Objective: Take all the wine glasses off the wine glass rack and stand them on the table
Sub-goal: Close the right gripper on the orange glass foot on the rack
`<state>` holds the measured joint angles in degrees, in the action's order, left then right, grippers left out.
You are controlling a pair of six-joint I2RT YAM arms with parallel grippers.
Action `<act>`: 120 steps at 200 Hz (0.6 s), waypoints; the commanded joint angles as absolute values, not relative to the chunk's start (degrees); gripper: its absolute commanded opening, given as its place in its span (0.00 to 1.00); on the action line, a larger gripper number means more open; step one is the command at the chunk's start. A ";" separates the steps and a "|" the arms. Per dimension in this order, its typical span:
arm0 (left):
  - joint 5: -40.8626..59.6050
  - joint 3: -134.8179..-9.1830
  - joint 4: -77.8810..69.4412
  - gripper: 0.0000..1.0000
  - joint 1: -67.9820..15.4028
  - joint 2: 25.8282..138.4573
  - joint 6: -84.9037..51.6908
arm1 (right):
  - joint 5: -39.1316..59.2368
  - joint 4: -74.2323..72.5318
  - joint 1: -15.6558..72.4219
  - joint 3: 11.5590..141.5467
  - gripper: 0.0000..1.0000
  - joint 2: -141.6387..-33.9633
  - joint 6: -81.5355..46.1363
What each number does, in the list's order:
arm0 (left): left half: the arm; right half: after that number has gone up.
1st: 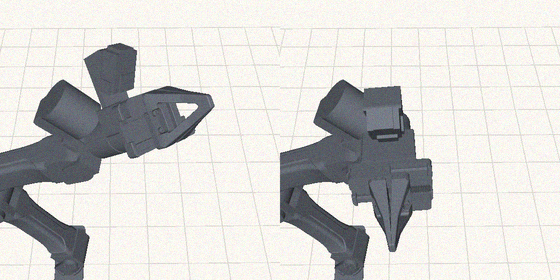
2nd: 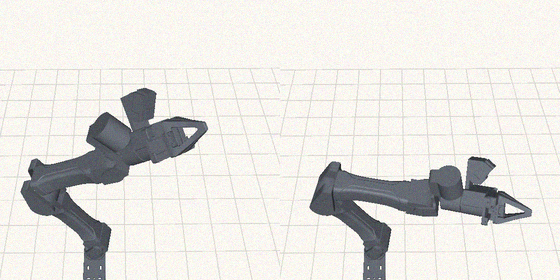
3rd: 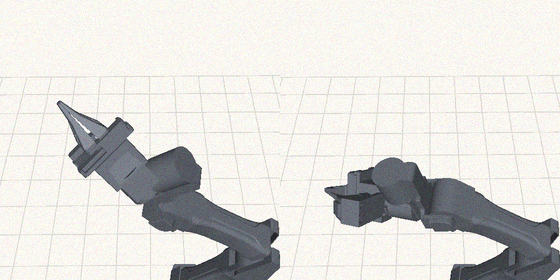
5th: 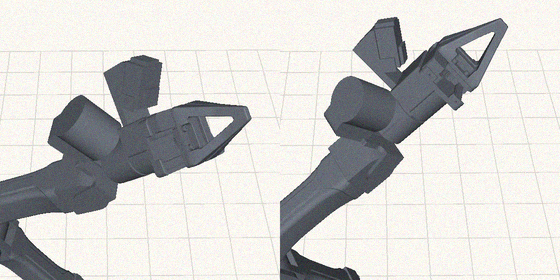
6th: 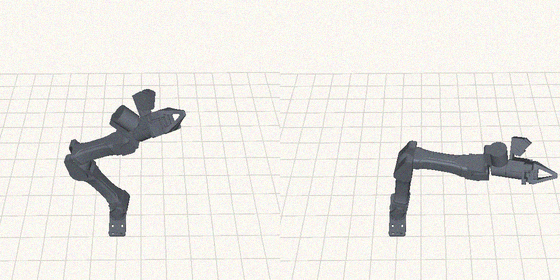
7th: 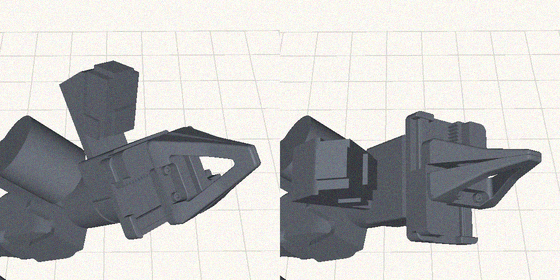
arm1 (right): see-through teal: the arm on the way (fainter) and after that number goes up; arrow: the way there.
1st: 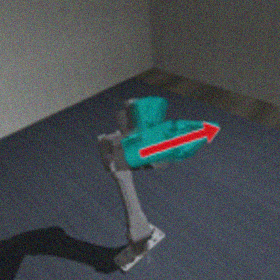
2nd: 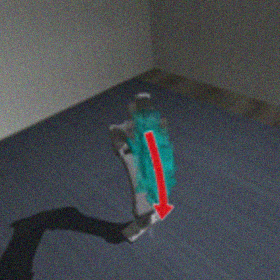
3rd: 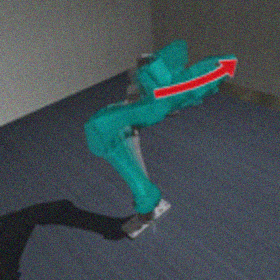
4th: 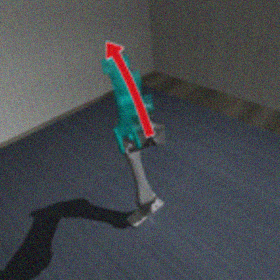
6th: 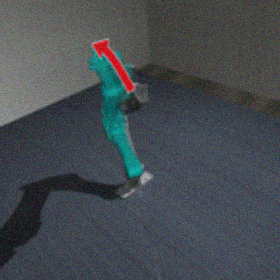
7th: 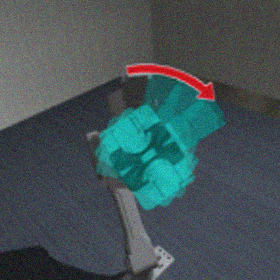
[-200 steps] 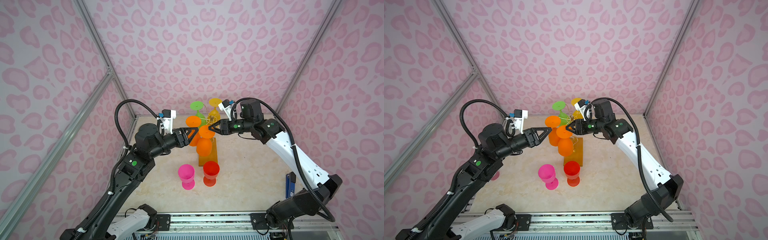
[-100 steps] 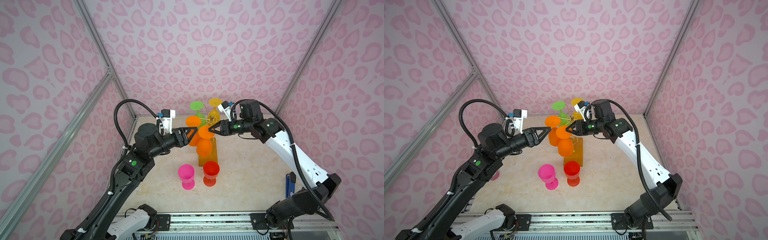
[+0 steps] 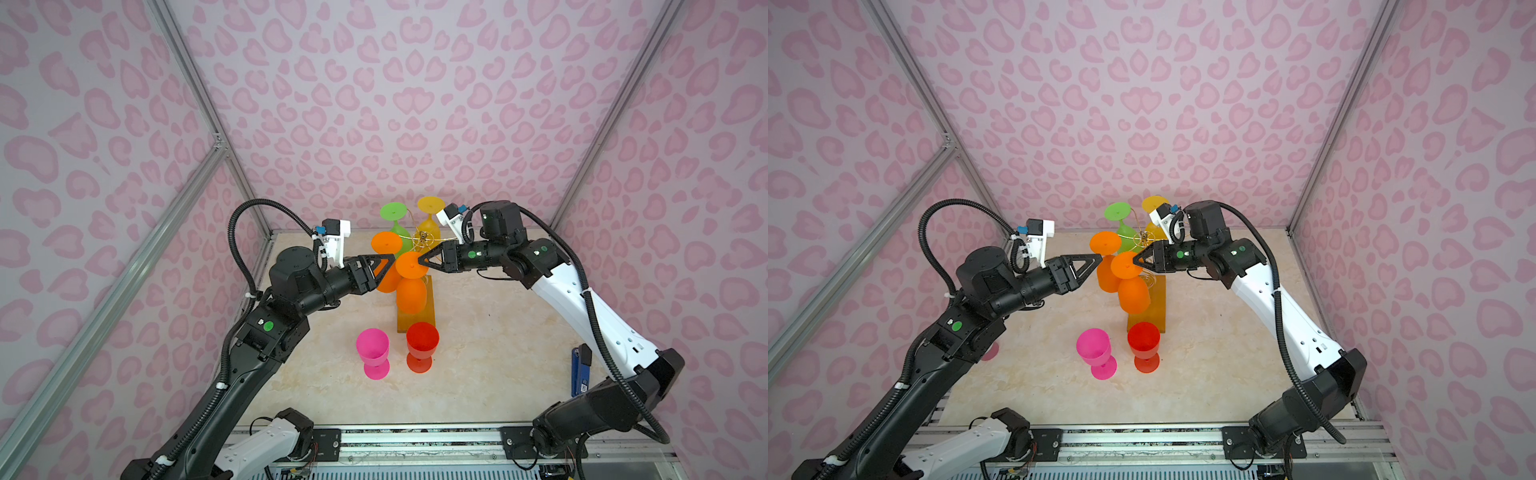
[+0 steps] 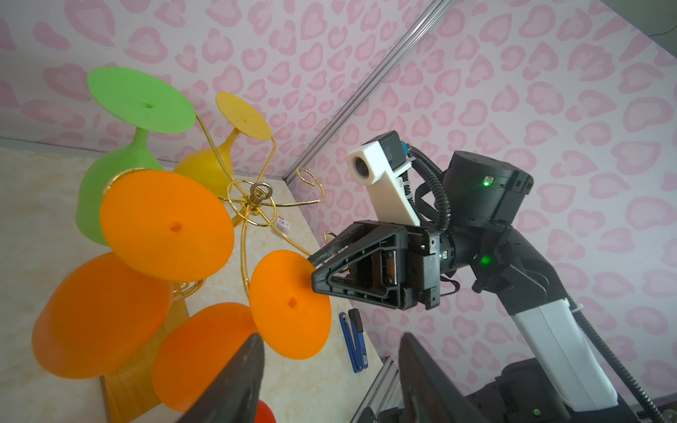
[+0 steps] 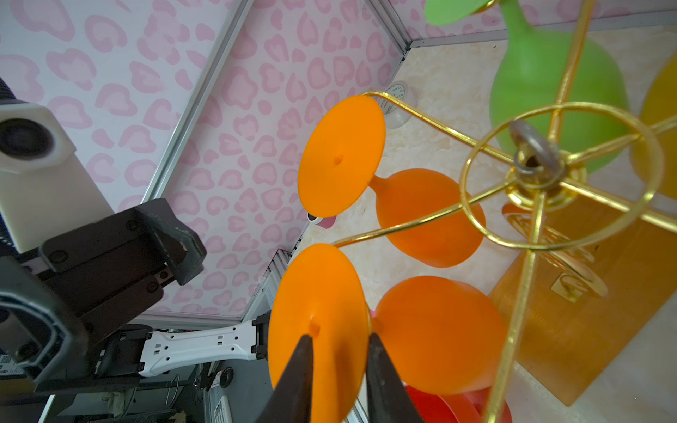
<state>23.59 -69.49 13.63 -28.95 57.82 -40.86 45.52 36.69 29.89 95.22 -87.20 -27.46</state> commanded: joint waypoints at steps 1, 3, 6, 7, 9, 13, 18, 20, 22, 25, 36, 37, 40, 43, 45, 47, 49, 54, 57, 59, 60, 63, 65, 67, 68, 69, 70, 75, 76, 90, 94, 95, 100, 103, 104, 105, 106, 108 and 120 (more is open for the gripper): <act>23.63 -69.26 12.49 0.61 -28.92 57.66 -40.34 | 46.45 34.83 29.80 94.34 0.24 -86.92 -28.33; 23.60 -69.26 12.48 0.61 -28.92 57.66 -40.34 | 46.47 34.77 29.80 94.32 0.24 -86.88 -28.31; 23.63 -69.26 12.52 0.61 -28.92 57.66 -40.34 | 46.56 34.53 29.80 94.08 0.24 -86.79 -28.48; 23.63 -69.30 12.50 0.61 -28.92 57.66 -40.34 | 46.57 34.45 29.79 94.02 0.23 -86.72 -28.57; 23.64 -69.27 12.49 0.61 -28.92 57.66 -40.34 | 46.65 34.28 29.75 93.86 0.23 -86.68 -28.63; 23.57 -69.26 12.48 0.61 -28.92 57.67 -40.34 | 46.73 33.97 29.73 93.71 0.23 -86.57 -28.85; 23.56 -69.26 12.44 0.61 -28.92 57.66 -40.42 | 46.99 33.22 29.55 93.09 0.21 -86.30 -29.50; 23.62 -69.19 12.43 0.61 -28.92 57.66 -40.43 | 47.14 32.80 29.47 92.84 0.21 -86.17 -29.74; 23.62 -69.18 12.40 0.61 -28.92 57.66 -40.43 | 47.22 32.62 29.46 92.69 0.21 -86.20 -29.90; 23.63 -69.17 12.47 0.61 -28.92 57.66 -40.43 | 47.39 32.00 29.40 92.34 0.20 -85.98 -30.34; 23.58 -69.10 12.32 0.61 -28.92 57.74 -40.52 | 48.45 29.33 28.89 90.74 0.19 -85.33 -32.30; 23.57 -69.09 12.31 0.61 -28.92 57.74 -40.52 | 48.45 29.33 28.89 90.74 0.19 -85.33 -32.30; 23.63 -69.08 12.25 0.61 -28.92 57.74 -40.59 | 48.80 28.42 28.74 90.15 0.18 -85.06 -32.88; 23.72 -69.08 12.24 0.61 -28.92 57.79 -40.60 | 49.05 27.79 28.64 89.79 0.17 -85.02 -33.44; 23.71 -69.08 12.22 0.61 -28.92 57.82 -40.61 | 49.18 27.43 28.52 89.62 0.17 -84.84 -33.70; 23.68 -69.08 12.22 0.61 -28.92 57.83 -40.61 | 49.27 27.07 28.49 89.36 0.16 -84.71 -33.96; 23.70 -69.04 12.24 0.61 -28.92 57.83 -40.61 | 49.30 26.72 28.39 89.09 0.16 -84.59 -34.24; 23.73 -69.00 12.19 0.61 -28.92 57.83 -40.61 | 49.52 26.06 28.23 88.65 0.15 -84.35 -34.67; 23.77 -69.01 12.19 0.61 -28.92 57.83 -40.61 | 49.67 25.45 28.08 88.30 0.15 -84.26 -35.09; 23.81 -69.00 12.14 0.61 -28.92 57.83 -40.61 | 49.79 25.11 27.96 88.10 0.14 -84.08 -35.36; 23.81 -69.04 12.14 0.61 -28.92 57.83 -40.56 | 49.86 24.90 28.00 88.00 0.14 -84.01 -35.48; 23.82 -68.97 12.14 0.61 -28.92 57.83 -40.64 | 49.98 24.35 27.83 87.66 0.13 -83.88 -35.89; 23.75 -68.92 12.13 0.61 -28.92 57.88 -40.66 | 50.11 24.00 27.79 87.56 0.13 -83.73 -36.15; 23.74 -68.91 12.13 0.61 -28.92 57.91 -40.68 | 50.21 23.64 27.67 87.43 0.13 -83.60 -36.42; 23.78 -68.91 12.13 0.61 -28.92 57.91 -40.69 | 50.29 23.55 27.59 87.31 0.12 -83.55 -36.58; 23.84 -68.91 12.13 0.61 -28.92 57.92 -40.69 | 50.32 23.34 27.59 87.16 0.12 -83.52 -36.75; 23.87 -68.91 12.13 0.61 -28.92 57.92 -40.69 | 50.39 23.09 27.55 87.09 0.12 -83.46 -36.87; 23.88 -68.91 12.12 0.61 -28.92 57.93 -40.69 | 50.80 22.07 27.36 86.51 0.11 -83.22 -37.71; 23.85 -68.91 12.08 0.61 -28.92 57.92 -40.69 | 50.89 21.76 27.26 86.41 0.10 -83.18 -37.88; 23.91 -68.86 12.04 0.61 -28.92 57.92 -40.77 | 52.18 18.09 26.71 85.61 0.08 -82.49 -40.47; 23.90 -68.74 12.09 0.61 -28.92 57.92 -40.76 | 52.45 17.40 26.58 83.62 0.07 -82.25 -41.09; 23.86 -68.74 12.06 0.61 -28.92 57.92 -40.73 | 52.55 17.14 26.56 83.47 0.07 -82.21 -41.24; 23.90 -68.73 11.96 0.61 -28.91 57.92 -40.76 | 52.99 16.11 26.46 82.97 0.06 -82.10 -42.03; 23.87 -68.73 12.02 0.61 -28.92 57.92 -40.78 | 53.13 15.56 26.36 82.70 0.05 -82.00 -42.42; 23.89 -68.73 12.03 0.61 -28.92 57.92 -40.78 | 53.20 15.38 26.36 82.62 0.05 -81.96 -42.57; 23.90 -68.73 11.99 0.61 -28.92 57.92 -40.78 | 53.27 15.21 26.32 82.49 0.05 -81.98 -42.64; 23.90 -68.73 11.97 0.61 -28.92 57.92 -40.78 | 53.31 15.03 26.30 82.42 0.05 -81.99 -42.81; 23.91 -68.73 12.00 0.61 -28.92 57.92 -40.78 | 53.47 14.61 26.24 82.24 0.04 -81.89 -43.16; 23.86 -68.69 11.95 0.61 -28.87 57.92 -40.77 | 54.30 11.86 25.87 81.02 0.03 -81.50 -45.18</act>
<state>23.62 -68.88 13.61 -28.95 57.87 -40.91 52.10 19.66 26.37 83.02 -81.84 -40.18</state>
